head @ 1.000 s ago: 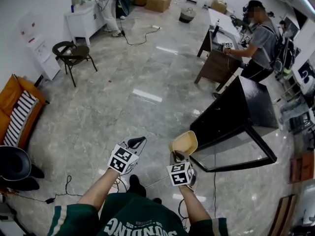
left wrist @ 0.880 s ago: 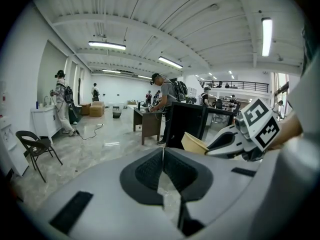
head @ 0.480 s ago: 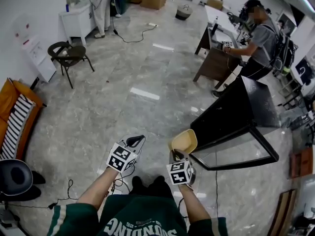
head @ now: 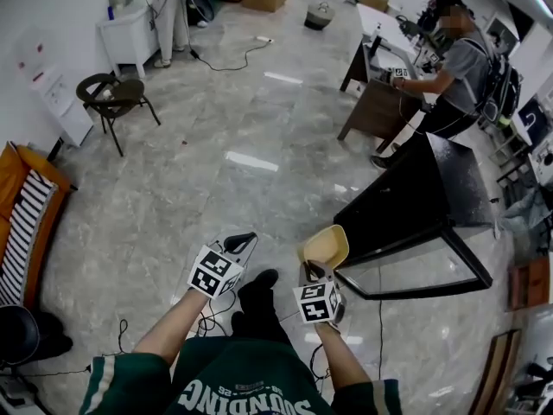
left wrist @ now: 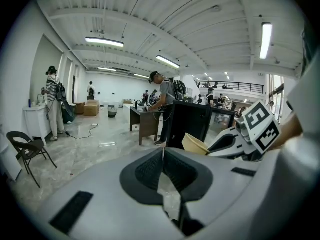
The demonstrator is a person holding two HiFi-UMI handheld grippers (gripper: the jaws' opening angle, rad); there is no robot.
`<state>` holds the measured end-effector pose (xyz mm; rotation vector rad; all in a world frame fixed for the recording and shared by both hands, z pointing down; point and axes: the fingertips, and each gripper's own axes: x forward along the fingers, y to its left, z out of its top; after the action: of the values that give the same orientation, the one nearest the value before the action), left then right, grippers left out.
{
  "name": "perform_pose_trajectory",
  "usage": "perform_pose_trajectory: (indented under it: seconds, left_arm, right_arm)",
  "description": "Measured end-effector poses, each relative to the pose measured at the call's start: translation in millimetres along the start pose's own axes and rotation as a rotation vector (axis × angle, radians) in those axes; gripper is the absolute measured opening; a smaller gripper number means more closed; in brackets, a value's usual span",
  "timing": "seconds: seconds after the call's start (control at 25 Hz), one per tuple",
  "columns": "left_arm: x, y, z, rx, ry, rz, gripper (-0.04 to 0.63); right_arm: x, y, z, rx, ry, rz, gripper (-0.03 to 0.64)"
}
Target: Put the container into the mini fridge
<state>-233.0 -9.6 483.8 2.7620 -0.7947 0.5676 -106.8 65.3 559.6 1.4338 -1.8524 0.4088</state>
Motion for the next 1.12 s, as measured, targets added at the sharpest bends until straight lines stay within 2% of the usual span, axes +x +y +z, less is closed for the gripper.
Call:
perform_pose_trajectory:
  seconds: [0.16, 0.52, 0.88, 1.12]
  left_arm:
    - [22, 11, 8, 0.004, 0.021, -0.027, 0.015]
    - [71, 73, 50, 0.032, 0.032, -0.041, 0.015]
    - [153, 101, 100, 0.080, 0.060, -0.127, 0.015]
    - [211, 99, 131, 0.118, 0.074, -0.187, 0.015]
  right_arm:
    - [24, -18, 11, 0.000, 0.013, -0.002, 0.044]
    - [78, -49, 55, 0.031, 0.018, -0.007, 0.044]
    - [118, -120, 82, 0.107, 0.037, -0.055, 0.044]
    - [135, -173, 80, 0.163, 0.056, -0.090, 0.044]
